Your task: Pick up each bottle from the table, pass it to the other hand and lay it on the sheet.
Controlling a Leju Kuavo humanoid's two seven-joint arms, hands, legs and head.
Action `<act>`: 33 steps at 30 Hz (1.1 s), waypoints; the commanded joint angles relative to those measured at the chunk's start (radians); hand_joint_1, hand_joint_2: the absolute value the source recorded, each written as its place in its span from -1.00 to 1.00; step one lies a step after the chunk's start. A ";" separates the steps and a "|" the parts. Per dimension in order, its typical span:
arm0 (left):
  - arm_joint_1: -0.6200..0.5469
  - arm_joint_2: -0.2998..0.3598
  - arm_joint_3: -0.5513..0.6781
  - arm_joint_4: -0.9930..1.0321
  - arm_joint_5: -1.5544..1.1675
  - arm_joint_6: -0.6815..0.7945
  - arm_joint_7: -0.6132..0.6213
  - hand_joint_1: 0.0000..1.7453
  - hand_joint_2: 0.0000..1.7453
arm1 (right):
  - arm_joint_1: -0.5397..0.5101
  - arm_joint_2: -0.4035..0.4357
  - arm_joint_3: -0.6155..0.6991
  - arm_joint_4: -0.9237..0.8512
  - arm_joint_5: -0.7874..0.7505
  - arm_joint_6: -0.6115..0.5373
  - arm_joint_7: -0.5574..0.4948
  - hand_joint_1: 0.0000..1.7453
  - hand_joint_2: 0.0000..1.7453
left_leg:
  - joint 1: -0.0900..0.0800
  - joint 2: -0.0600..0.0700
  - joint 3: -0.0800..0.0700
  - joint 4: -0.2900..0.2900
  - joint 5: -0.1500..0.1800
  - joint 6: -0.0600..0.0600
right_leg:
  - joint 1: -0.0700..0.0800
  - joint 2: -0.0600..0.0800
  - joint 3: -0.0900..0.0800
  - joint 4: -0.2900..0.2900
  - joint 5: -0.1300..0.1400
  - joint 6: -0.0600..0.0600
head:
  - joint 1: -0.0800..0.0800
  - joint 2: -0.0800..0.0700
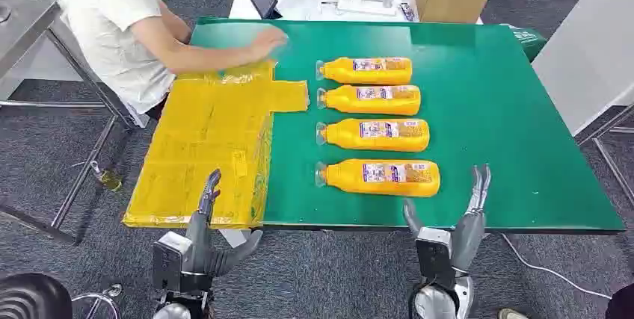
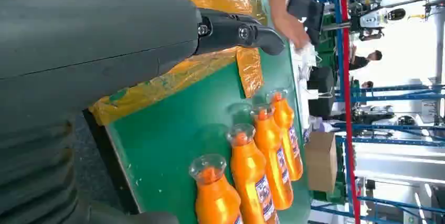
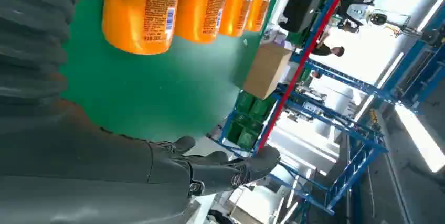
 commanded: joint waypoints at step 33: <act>-0.073 -0.010 -0.024 0.113 0.027 -0.112 -0.020 -1.00 1.00 | -0.358 -0.319 0.110 0.635 0.418 0.093 0.275 -1.00 1.00 | 0.000 0.001 0.006 -0.001 -0.002 0.002 | 0.001 0.000 0.007 -0.002 -0.001 -0.002 | 0.000 0.000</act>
